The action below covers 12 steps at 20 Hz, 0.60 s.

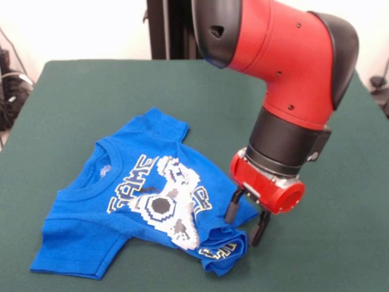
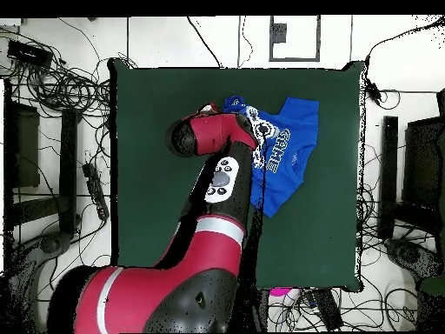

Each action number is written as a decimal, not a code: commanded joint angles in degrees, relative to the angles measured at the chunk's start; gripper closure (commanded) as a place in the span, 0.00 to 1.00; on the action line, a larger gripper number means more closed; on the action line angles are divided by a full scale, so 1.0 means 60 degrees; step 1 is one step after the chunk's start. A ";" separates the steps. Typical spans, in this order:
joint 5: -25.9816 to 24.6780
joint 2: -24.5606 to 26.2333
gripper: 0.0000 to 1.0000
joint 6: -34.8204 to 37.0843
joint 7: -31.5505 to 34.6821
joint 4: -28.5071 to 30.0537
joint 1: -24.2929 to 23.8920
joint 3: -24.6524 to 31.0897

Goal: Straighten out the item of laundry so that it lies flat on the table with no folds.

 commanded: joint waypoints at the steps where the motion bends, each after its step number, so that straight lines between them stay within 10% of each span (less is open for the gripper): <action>1: 0.0498 0.0296 0.00 -0.0087 0.1200 0.1701 0.0625 0.1191; 12: 0.1028 0.0452 0.00 -0.0332 0.1296 0.1577 0.0811 0.1439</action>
